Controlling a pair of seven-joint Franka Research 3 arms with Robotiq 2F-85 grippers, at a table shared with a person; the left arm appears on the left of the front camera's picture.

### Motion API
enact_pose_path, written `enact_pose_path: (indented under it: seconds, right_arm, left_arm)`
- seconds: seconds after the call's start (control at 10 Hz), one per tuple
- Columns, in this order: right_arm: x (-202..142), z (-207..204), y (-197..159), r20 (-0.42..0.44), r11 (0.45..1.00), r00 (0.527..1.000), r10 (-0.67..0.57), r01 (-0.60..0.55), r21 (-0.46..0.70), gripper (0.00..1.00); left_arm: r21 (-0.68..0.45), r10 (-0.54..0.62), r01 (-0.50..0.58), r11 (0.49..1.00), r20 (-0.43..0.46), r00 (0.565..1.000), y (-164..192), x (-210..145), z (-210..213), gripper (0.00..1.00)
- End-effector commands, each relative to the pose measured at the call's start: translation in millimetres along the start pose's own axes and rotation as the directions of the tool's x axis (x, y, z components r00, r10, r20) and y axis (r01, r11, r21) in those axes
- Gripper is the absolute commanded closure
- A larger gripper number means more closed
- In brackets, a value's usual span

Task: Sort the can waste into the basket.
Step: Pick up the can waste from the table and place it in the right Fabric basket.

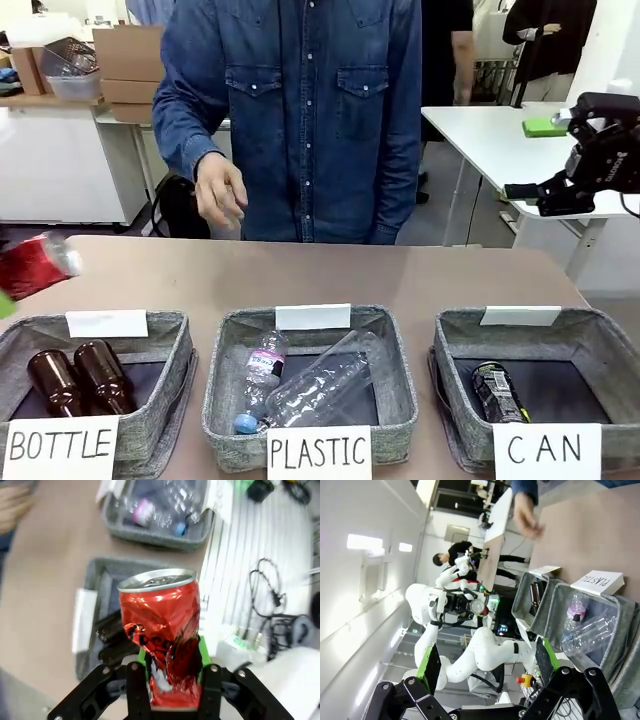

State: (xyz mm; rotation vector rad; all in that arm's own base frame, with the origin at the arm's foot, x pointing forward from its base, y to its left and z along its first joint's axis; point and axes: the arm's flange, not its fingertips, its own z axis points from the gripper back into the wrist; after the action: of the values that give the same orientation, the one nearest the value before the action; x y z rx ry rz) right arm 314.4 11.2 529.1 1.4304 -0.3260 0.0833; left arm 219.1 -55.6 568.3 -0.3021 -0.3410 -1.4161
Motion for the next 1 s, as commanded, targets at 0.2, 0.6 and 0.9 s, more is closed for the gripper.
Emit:
enact_pose_path:
  seconds: [0.2, 0.6, 0.9]
  right_arm:
    - [-25.3, 119.7, 14.6, 0.014, 0.982, 1.000, -0.019, 0.021, -0.188, 0.00]
    - [-110.3, 231.8, -0.5, 0.032, 0.935, 0.999, 0.024, -0.012, -0.353, 0.00]
    - [-102.4, 225.0, 4.7, 0.069, 0.938, 0.998, -0.009, 0.032, -0.345, 0.00]
  left_arm:
    - [-0.014, -0.381, 0.384, 0.923, -0.154, 0.911, 30.3, 220.0, -43.8, 0.60]
    - [-0.081, -0.676, 0.672, 0.736, -0.093, 0.731, 17.2, 435.4, -138.7, 0.60]
    - [-0.122, -0.695, 0.690, 0.714, -0.003, 0.719, -10.7, 521.8, -252.1, 0.60]
